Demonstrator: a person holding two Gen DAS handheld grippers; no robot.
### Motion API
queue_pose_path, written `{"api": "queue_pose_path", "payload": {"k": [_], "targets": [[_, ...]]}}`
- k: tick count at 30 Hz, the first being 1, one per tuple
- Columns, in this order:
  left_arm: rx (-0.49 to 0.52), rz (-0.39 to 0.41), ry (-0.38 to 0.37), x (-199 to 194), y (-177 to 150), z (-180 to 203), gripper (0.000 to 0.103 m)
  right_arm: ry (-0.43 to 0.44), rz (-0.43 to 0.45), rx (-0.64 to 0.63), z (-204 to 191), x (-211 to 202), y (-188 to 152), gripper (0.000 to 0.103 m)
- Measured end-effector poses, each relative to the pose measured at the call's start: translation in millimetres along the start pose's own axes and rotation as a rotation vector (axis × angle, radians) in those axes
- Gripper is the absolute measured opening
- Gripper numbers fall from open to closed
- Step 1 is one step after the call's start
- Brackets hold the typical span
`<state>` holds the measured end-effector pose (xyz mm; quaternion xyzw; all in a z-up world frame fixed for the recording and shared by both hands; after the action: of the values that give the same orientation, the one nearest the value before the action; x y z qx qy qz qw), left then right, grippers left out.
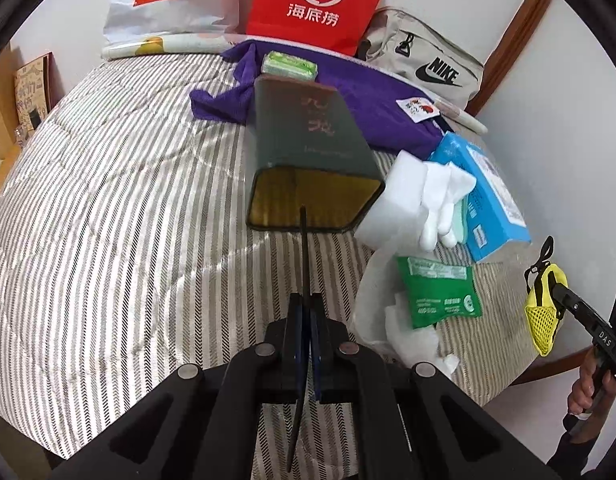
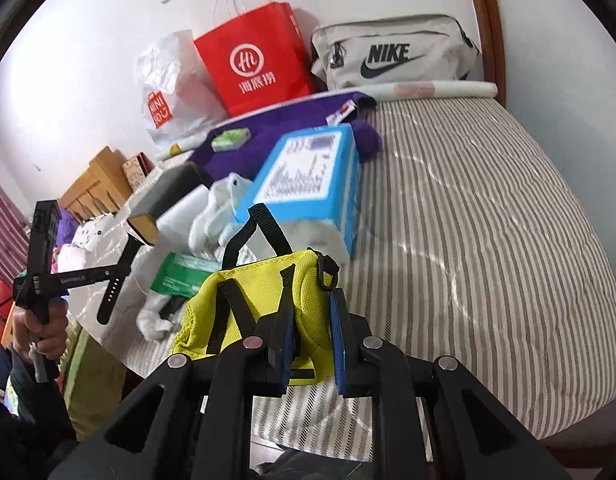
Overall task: Organize soft objects
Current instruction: 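Lower the yellow bag onto the purple towel with right while left carries the tin toward it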
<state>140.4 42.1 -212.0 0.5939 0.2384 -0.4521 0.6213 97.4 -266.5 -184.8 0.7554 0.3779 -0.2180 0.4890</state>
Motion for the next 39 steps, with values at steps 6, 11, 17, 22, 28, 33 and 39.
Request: {"api": "queue_pose_path", "payload": {"k": [6, 11, 17, 22, 28, 33, 39], "targets": [[-0.002, 0.033, -0.002, -16, 21, 0, 0.004, 0.037, 0.028, -0.017, -14, -7, 31, 0.016], [-0.008, 0.046, -0.031, -25, 39, 2, 0.004, 0.054, 0.049, -0.053, -28, -6, 62, 0.016], [-0.003, 0.041, -0.031, -32, 54, 3, 0.004, 0.068, 0.057, -0.077, -38, 11, 97, 0.016], [-0.011, 0.053, -0.009, -41, 56, -3, 0.004, 0.085, 0.048, -0.088, -44, 27, 113, 0.016], [-0.024, 0.071, -0.007, -45, 69, -10, 0.004, 0.097, 0.043, -0.109, -55, 40, 127, 0.016], [-0.033, 0.094, -0.004, -40, 94, -18, 0.004, 0.089, 0.044, -0.108, -57, 53, 146, 0.016], [-0.026, 0.114, -0.004, -24, 134, -25, 0.004, 0.079, 0.043, -0.085, -56, 76, 174, 0.016]]}}
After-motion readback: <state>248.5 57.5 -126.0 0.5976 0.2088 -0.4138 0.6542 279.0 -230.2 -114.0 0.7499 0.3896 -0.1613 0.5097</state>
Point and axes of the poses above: each gripper's, at about its wrist camera, not at the fingertips, and x roughly the way its jaws point, z to its right, y to its top, the point moved 9 cm from there along x, roughly the way its jaws point, and after that the axes turned 10 degrees about x, right-handed, at the moved point
